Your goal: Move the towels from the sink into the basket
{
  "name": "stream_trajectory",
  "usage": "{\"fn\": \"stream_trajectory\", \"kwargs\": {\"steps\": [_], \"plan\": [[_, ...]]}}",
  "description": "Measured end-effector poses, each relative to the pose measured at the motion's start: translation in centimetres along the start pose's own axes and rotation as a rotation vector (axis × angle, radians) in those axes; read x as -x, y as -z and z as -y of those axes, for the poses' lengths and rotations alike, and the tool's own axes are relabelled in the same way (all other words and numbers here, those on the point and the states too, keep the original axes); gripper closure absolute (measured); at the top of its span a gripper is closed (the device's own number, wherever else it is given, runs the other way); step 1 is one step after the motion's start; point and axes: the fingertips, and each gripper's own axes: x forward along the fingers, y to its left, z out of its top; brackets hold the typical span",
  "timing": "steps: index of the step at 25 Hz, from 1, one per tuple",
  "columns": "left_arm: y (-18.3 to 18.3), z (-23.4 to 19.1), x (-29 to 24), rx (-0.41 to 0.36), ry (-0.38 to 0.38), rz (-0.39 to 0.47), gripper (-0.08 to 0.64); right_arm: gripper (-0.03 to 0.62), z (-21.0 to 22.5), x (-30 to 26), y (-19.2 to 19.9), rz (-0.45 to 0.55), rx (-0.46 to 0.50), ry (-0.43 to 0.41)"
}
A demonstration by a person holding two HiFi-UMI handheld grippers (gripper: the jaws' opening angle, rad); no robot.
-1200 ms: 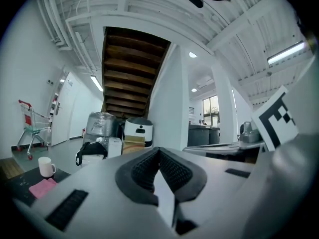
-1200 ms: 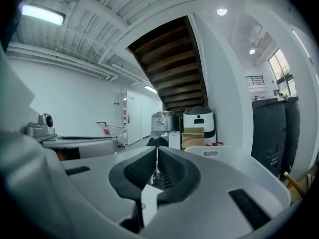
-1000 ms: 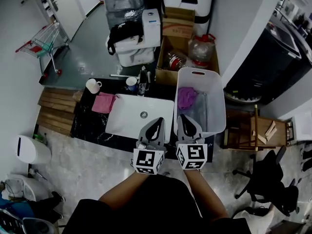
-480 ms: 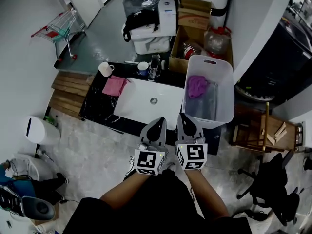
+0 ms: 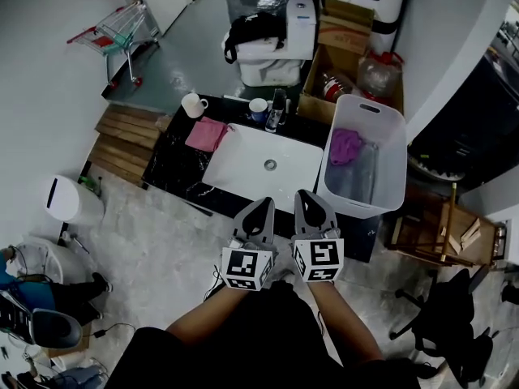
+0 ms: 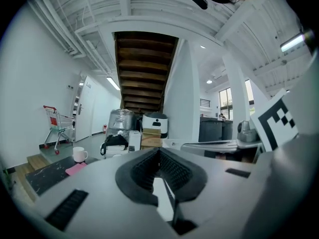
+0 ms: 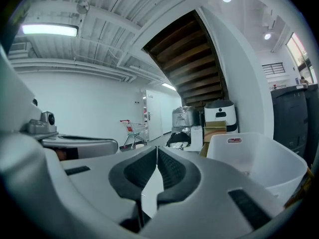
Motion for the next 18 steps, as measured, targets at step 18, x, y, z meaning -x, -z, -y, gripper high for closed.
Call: {"fn": "stream_trajectory", "kwargs": {"steps": [18], "plan": [[0.5,-21.1,7.1,0.094,-0.121,0.030,0.555,0.571,-18.9,-12.5,0.6,-0.083,0.047,-0.117]]}}
